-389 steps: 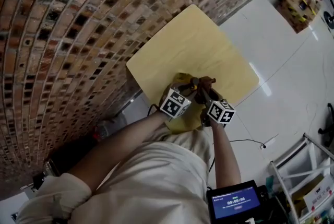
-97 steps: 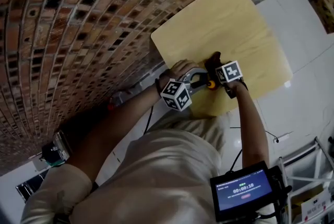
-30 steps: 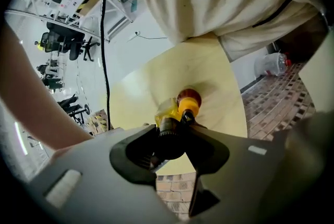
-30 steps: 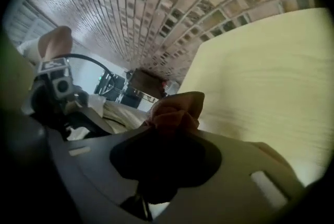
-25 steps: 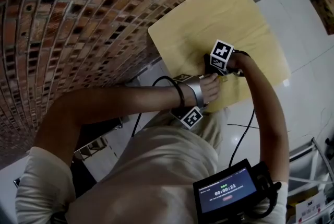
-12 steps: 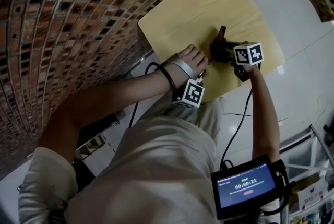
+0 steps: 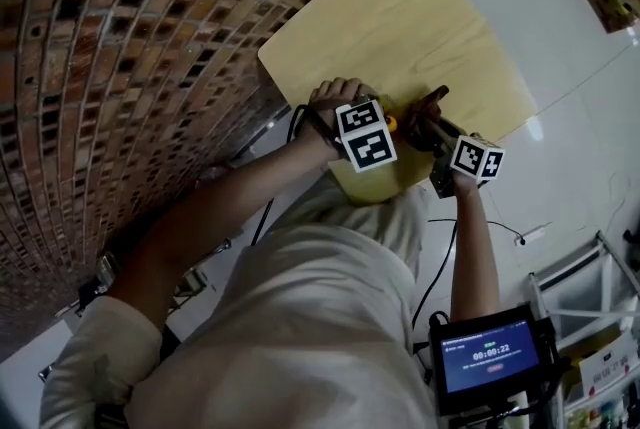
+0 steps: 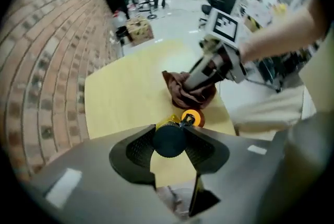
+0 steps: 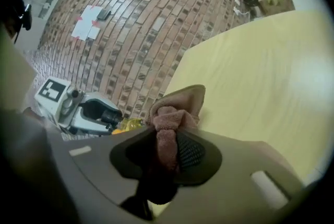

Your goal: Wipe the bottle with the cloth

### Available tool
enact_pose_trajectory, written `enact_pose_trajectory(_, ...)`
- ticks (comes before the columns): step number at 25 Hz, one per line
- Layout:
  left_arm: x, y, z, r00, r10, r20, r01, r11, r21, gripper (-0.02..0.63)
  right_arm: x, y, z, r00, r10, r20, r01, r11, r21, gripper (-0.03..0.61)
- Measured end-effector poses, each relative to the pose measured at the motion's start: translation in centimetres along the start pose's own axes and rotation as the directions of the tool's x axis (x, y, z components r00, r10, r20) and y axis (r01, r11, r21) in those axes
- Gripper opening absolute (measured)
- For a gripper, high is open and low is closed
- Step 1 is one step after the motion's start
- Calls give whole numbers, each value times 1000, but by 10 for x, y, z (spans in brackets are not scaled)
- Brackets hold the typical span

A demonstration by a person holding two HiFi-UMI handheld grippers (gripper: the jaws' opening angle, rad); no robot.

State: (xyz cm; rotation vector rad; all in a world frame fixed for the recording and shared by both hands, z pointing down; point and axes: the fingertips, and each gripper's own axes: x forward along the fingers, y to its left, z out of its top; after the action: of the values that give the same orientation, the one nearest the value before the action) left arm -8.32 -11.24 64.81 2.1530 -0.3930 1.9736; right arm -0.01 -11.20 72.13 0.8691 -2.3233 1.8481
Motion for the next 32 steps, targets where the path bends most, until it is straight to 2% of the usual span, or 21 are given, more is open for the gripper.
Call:
enact_pose_trajectory(1, 0, 6, -1, 1000, -18, 11, 19, 993, -117, 178, -4, -3, -4, 1000, -20, 22, 20, 1000, 0, 98)
enact_pose_trajectory(2, 0, 12, -3, 999, -36, 26, 41, 972, -231, 177, -9, -4, -8, 998, -33, 45, 33, 999, 1, 98)
enact_pose_trajectory(3, 1, 17, -6, 997, -58, 44, 70, 938, -339, 177, -14, -4, -13, 997, -37, 67, 38, 999, -1, 98)
enact_pose_trajectory(4, 2, 19, -7, 994, -90, 67, 110, 890, -442, 178, -20, -1, -20, 996, -39, 84, 40, 999, -11, 98)
enact_pose_trajectory(6, 5, 17, -10, 980, -160, 119, 199, 760, -619, 179, -32, 10, -37, 995, -31, 91, 36, 998, -56, 98)
enact_pose_trajectory(7, 6, 20, -10, 975, -172, 144, 224, 694, -684, 181, -35, 19, -47, 996, -20, 82, 27, 996, -86, 98)
enact_pose_trajectory(10, 8, 37, -11, 966, -161, 204, 258, 507, -823, 181, -23, 55, -71, 999, 26, 29, -19, 980, -200, 98)
enact_pose_trajectory(12, 9, 45, -14, 958, -162, 238, 283, 382, -880, 182, -1, 79, -74, 999, 42, 13, -37, 955, -293, 98)
enact_pose_trajectory(13, 10, 46, -15, 953, -168, 250, 294, 333, -896, 179, 11, 88, -70, 999, 44, 21, -35, 943, -331, 98)
enact_pose_trajectory(14, 11, 45, -15, 950, -176, 259, 302, 300, -905, 178, 21, 94, -64, 998, 43, 37, -27, 933, -359, 98)
enact_pose_trajectory(15, 12, 43, -15, 948, -182, 261, 304, 283, -910, 176, 30, 97, -57, 998, 39, 56, -15, 926, -376, 98)
enact_pose_trajectory(16, 12, 41, -15, 949, -181, 256, 300, 282, -911, 176, 38, 99, -49, 997, 31, 75, 0, 923, -384, 98)
enact_pose_trajectory(17, 12, 39, -15, 954, -172, 246, 288, 296, -911, 175, 46, 99, -41, 996, 22, 90, 15, 924, -382, 98)
enact_pose_trajectory(20, 7, 41, -12, 976, -99, 196, 219, 392, -894, 175, 60, 91, -33, 995, 25, 96, 7, 947, -320, 97)
enact_pose_trajectory(21, 5, 41, -11, 980, -79, 181, 197, 420, -886, 175, 61, 80, -37, 996, 6, 85, 18, 959, -284, 97)
enact_pose_trajectory(22, 4, 40, -10, 983, -69, 171, 184, 437, -880, 175, 62, 63, -43, 997, -38, 68, 54, 968, -243, 97)
enact_pose_trajectory(24, 3, 38, -10, 984, -60, 169, 178, 447, -877, 175, 57, 17, -58, 987, -158, 32, 161, 977, -138, 95)
enact_pose_trajectory(26, 3, 36, -9, 984, -50, 171, 175, 457, -872, 175, 41, -18, -68, 976, -216, 22, 216, 976, -17, 95)
enact_pose_trajectory(29, 1, 30, -7, 985, -26, 172, 162, 496, -853, 178, 11, -31, -63, 979, -188, 81, 180, 979, 93, 96)
enact_pose_trajectory(32, 1, 20, -4, 985, -16, 174, 155, 543, -825, 183, -12, -35, -59, 975, -188, 119, 175, 978, 113, 97)
